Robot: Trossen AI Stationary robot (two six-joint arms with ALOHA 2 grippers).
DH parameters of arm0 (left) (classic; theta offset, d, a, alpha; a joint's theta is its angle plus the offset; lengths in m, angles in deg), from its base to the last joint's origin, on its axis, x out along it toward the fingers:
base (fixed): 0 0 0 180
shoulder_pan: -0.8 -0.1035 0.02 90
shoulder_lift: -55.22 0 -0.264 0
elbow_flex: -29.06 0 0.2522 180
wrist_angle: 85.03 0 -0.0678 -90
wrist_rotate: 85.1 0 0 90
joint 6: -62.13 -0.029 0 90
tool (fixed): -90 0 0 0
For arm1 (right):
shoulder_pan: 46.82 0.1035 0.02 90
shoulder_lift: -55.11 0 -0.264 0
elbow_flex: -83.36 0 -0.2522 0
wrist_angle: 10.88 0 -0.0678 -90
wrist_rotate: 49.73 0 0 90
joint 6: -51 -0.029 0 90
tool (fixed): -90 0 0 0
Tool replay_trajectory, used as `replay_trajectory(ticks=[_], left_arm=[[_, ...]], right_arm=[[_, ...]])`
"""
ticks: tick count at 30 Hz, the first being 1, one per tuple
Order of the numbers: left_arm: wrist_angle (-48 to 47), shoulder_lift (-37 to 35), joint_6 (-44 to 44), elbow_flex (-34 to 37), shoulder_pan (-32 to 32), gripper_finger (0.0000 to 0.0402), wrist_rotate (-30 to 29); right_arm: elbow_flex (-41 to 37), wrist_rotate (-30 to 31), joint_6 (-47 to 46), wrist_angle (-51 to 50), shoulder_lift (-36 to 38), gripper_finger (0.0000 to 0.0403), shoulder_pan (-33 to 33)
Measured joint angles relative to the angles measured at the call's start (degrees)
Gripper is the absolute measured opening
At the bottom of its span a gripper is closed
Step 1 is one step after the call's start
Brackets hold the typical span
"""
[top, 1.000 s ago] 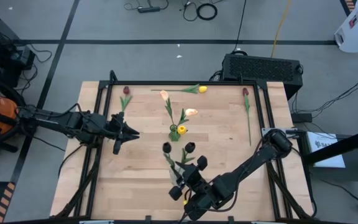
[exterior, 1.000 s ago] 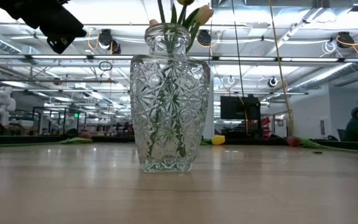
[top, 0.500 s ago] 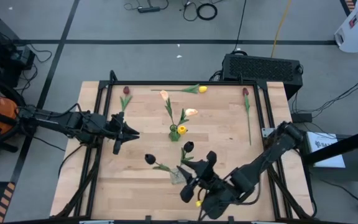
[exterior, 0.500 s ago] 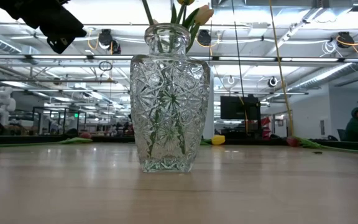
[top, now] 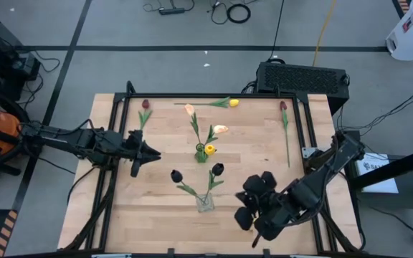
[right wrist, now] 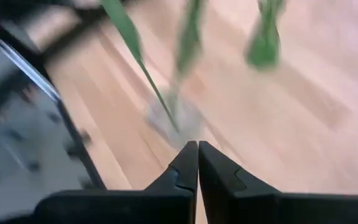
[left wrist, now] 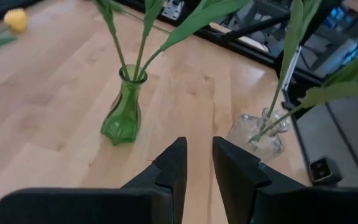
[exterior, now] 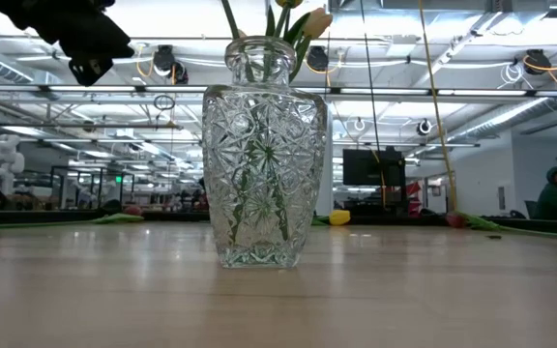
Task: Sort flowers into vase by color
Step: Put the left red flower into the transparent vase
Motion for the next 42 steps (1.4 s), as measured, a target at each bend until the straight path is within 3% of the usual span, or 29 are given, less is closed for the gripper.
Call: replay_trajectory(ticks=[6,11,15,20,25,29,34,42], left_arm=[[0.1,0.2,2.3,0.0,0.0,0.0084,-0.3],[0.0,1.9,9.4,0.0,0.0,0.0087,-7.9],[0.0,4.8,11.3,0.0,0.0,0.0123,-11.2],[0.1,8.3,13.8,0.0,-0.2,0.0190,-15.3],[-1.7,9.4,21.2,-0.2,-2.7,0.0207,-16.8],[-9.5,9.7,21.1,-2.8,-10.1,0.0208,-17.3],[-14.2,11.9,18.7,-6.1,-25.0,0.0208,-17.5],[-14.8,23.7,10.3,-11.5,-49.7,0.0208,-3.5]], right_arm=[[-0.3,-11.7,-2.6,-10.4,-1.9,0.0001,0.1],[-4.1,-16.5,-1.2,-8.8,-1.6,0.0001,0.5],[-8.4,-19.1,-0.9,-6.6,-0.1,0.0001,0.8],[-17.5,-20.3,-0.5,0.6,5.1,0.0000,0.9],[-31.6,-22.3,-2.8,9.2,13.3,0.0000,-0.9],[-42.9,-24.1,-4.7,17.4,20.5,0.0000,-3.3],[-53.2,-23.9,-5.7,27.7,27.6,0.0000,-6.8],[-57.7,-23.8,-6.2,28.1,31.9,0.0000,-11.8]])
